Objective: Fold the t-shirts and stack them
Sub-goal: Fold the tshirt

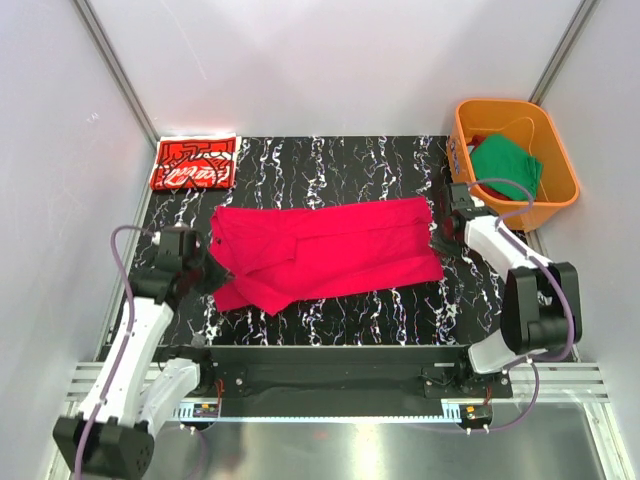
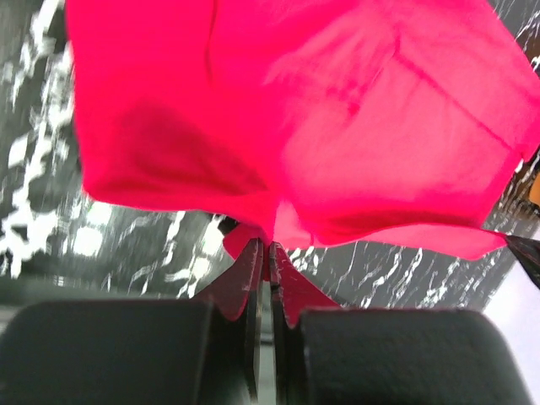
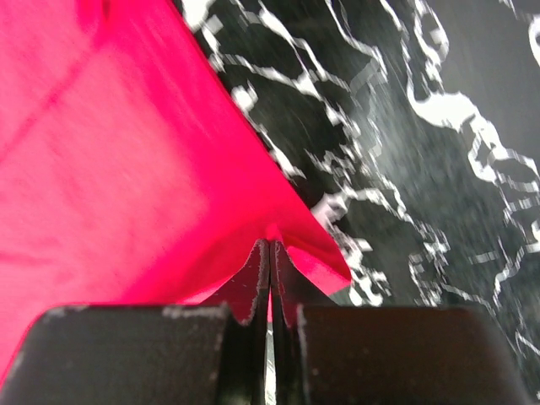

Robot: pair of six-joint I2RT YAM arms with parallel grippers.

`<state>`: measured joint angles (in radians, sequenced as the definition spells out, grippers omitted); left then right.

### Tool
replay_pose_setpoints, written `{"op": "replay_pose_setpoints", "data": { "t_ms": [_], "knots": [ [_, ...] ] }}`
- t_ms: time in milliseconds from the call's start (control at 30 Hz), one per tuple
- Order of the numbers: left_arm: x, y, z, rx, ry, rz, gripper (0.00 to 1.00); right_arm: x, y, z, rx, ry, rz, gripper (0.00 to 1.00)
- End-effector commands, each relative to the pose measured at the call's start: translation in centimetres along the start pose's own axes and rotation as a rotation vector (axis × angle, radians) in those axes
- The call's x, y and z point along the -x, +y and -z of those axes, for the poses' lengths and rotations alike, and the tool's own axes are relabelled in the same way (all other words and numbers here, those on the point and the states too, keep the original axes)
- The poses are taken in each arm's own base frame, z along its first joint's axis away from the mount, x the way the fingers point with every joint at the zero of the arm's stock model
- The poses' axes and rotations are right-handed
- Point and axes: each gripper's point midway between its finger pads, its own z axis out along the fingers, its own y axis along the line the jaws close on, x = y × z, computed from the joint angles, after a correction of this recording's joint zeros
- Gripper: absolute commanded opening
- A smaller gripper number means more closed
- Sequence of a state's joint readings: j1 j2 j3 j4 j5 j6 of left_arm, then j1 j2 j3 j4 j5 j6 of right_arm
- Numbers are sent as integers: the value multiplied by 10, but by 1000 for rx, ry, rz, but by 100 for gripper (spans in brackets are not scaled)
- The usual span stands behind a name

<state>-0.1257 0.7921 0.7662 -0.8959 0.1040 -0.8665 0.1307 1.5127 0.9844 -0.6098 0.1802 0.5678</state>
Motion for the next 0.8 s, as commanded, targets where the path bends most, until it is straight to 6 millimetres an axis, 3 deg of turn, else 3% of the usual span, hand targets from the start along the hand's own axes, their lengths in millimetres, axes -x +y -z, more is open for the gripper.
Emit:
{"op": "replay_pose_setpoints", "data": {
  "t_ms": [0, 233, 333, 633, 767],
  "knots": [
    [41, -30, -5, -49, -111, -106, 6, 35, 19, -3, 22, -78, 19, 0],
    [63, -42, -29, -3, -111, -137, 2, 52, 27, -25, -26, -72, 55, 0],
    [74, -47, -34, 17, -127, -151, 1, 65, 33, -25, -23, -96, 65, 0],
    [106, -60, -37, 21, -163, -142, 0, 70, 38, -38, -33, -77, 81, 0],
    [111, -64, -45, 10, -152, -139, 0, 72, 39, -43, -33, -73, 74, 0]
  ]
}}
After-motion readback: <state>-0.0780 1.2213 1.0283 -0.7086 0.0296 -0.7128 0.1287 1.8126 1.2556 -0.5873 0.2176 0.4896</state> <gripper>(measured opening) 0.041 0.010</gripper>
